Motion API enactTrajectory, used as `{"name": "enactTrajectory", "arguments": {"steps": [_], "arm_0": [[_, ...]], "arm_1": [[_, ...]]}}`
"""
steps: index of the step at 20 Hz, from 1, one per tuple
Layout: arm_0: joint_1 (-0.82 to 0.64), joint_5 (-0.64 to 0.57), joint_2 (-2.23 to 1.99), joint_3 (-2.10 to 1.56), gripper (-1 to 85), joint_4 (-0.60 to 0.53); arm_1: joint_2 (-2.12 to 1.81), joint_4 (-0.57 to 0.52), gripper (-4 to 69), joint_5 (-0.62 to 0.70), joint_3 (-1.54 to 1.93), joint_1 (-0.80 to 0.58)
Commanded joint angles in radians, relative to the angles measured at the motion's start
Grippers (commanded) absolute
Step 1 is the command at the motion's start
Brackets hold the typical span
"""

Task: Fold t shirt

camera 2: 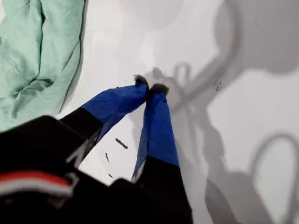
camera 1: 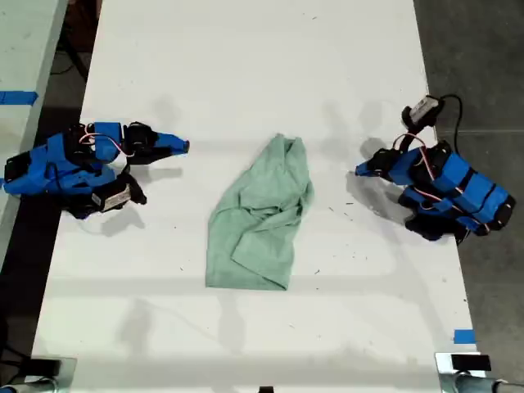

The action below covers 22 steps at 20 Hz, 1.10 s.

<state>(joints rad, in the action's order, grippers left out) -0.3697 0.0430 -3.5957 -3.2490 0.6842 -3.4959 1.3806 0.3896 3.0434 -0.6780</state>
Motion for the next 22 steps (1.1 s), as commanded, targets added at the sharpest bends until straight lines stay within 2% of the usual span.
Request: {"name": "enactTrajectory", "arguments": {"steps": [1, 3, 4, 5, 6, 8, 9, 11, 15, 17, 19, 20, 21, 22], "arm_0": [[0.046, 0.081, 0.155, 0.176, -0.2, 0.112], [0.153, 0.164, 0.640, 0.480, -0.1, 0.184], [0.236, 0.201, 0.911, 0.670, 6.1, 0.222], [0.311, 0.239, 1.169, 0.877, 18.4, 0.290], [0.374, 0.291, 1.393, 1.074, 23.3, 0.380], [0.492, 0.380, 1.692, 1.365, 24.0, 0.489], [0.545, 0.434, 1.804, 1.476, 24.0, 0.531], [0.611, 0.515, 1.979, 1.606, 23.6, 0.537], [0.661, 0.620, 2.221, 1.787, 22.8, 0.607], [0.647, 0.617, 2.289, 1.812, 22.5, 0.591], [0.615, 0.561, 2.390, 1.867, 22.3, 0.554], [0.603, 0.518, 2.442, 1.913, 16.3, 0.540], [0.594, 0.492, 2.484, 1.954, 0.6, 0.534], [0.592, 0.463, 2.513, 1.990, -0.2, 0.529]], "arm_1": [[-0.014, 0.005, 2.3, 0.000, 0.038, -0.009], [-0.014, 0.005, 2.3, -0.002, 0.038, -0.008], [-0.014, 0.005, 2.3, 0.000, 0.038, -0.009], [-0.014, 0.005, 2.3, 0.002, 0.038, -0.011], [-0.014, 0.005, 2.3, 0.002, 0.038, -0.011], [-0.014, 0.006, 2.3, 0.000, 0.038, -0.005], [-0.014, 0.006, 2.3, 0.002, 0.037, -0.005], [-0.014, 0.006, 2.3, 0.003, 0.037, -0.005], [-0.014, 0.006, 2.3, 0.003, 0.037, -0.005], [-0.014, 0.006, 2.3, 0.002, 0.037, -0.005], [-0.014, 0.008, 2.3, 0.000, 0.037, -0.003], [-0.014, 0.008, 2.3, 0.000, 0.037, -0.003], [-0.014, 0.008, 2.3, 0.000, 0.037, -0.003], [-0.014, 0.008, 2.3, -0.002, 0.037, -0.003]]}}
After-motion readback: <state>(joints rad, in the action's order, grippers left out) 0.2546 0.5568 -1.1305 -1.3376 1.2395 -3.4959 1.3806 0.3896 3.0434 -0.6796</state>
